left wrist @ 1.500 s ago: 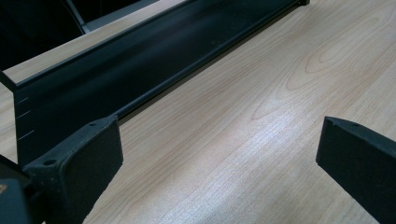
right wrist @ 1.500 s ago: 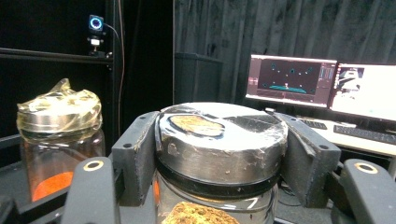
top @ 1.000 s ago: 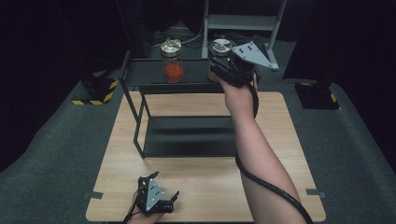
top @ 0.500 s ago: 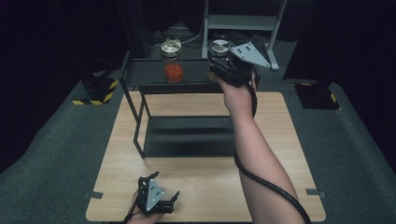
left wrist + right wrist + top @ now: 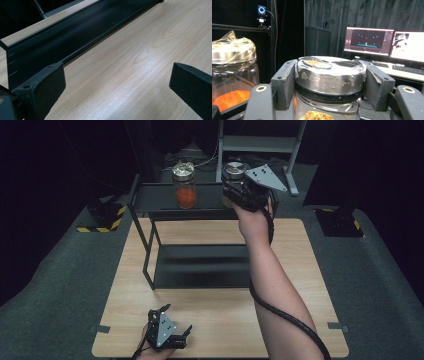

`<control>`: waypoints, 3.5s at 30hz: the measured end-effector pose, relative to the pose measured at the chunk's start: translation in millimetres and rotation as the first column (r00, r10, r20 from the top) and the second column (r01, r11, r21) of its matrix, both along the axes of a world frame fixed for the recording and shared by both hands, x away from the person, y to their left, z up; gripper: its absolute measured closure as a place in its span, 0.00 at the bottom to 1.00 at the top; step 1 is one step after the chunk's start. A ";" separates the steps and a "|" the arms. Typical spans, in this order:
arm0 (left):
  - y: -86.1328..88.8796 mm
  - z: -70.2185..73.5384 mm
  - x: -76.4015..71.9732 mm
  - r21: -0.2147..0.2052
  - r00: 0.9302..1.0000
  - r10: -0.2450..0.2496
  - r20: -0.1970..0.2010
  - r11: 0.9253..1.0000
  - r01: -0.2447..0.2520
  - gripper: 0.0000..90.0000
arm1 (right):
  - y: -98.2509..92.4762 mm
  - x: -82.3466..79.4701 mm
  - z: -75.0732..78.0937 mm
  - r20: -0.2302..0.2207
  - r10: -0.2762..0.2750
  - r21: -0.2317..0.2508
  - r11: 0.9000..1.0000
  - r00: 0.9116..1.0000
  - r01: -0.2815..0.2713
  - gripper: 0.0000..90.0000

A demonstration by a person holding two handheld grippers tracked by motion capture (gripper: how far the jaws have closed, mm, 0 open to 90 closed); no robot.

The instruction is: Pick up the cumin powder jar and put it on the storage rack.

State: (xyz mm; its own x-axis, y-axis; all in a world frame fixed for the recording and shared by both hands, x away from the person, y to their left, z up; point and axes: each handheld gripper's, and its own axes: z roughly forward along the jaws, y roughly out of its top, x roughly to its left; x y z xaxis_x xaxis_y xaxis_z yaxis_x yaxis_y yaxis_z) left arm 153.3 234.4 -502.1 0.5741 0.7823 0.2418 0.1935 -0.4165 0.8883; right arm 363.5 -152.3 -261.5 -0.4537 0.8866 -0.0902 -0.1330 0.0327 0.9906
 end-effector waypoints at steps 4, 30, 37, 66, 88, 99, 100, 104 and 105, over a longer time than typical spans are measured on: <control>0.4 -0.2 0.3 -0.005 1.000 0.001 -0.001 1.000 -0.001 0.01 | 0.7 -0.7 0.4 -0.002 -0.003 0.000 1.000 1.000 0.003 0.37; -0.6 0.4 0.3 0.004 1.000 0.000 -0.002 1.000 0.000 0.01 | 5.8 -10.2 3.0 -0.019 -0.049 0.024 0.998 0.999 0.050 0.00; -0.9 0.5 0.3 0.007 1.000 -0.001 -0.002 1.000 0.001 0.01 | 3.8 -12.6 3.7 -0.025 -0.042 0.024 0.999 0.999 0.043 0.00; -2.1 0.9 0.4 0.003 1.000 0.012 -0.007 1.000 -0.012 0.01 | -41.1 -65.3 -24.1 -0.005 0.009 0.044 0.999 1.000 -0.009 0.00; 0.1 0.5 1.0 -0.012 1.000 0.013 -0.010 1.000 -0.013 0.01 | -64.0 -107.8 -79.5 -0.008 0.053 -0.054 0.997 0.999 -0.054 0.00; 1.0 -0.5 -0.1 -0.022 1.000 0.018 -0.007 1.000 -0.018 0.01 | -76.6 -143.0 -125.8 -0.021 0.038 -0.150 0.988 0.999 -0.041 0.00; 1.0 -0.5 -0.1 -0.022 1.000 0.018 -0.007 1.000 -0.018 0.01 | -76.6 -143.0 -125.8 -0.021 0.038 -0.150 0.988 0.999 -0.041 0.00; 0.1 -0.9 -0.9 -0.018 1.000 0.019 -0.002 1.000 -0.019 0.01 | -84.8 -153.0 -146.5 -0.039 0.032 -0.180 0.983 0.999 -0.039 0.00; 0.2 -0.8 -0.7 -0.019 1.000 0.019 -0.004 1.000 -0.019 0.01 | -88.1 -155.5 -154.3 -0.050 0.032 -0.190 0.981 0.998 -0.040 0.00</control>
State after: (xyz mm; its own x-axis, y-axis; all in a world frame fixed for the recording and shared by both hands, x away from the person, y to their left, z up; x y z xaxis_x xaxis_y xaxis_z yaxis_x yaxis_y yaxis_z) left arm 152.7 234.6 -503.0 0.5600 0.7975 0.2246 0.2042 -0.3956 0.8954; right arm 208.0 -240.3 -415.8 -0.4927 0.8381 -0.2343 -0.0916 0.2178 0.9717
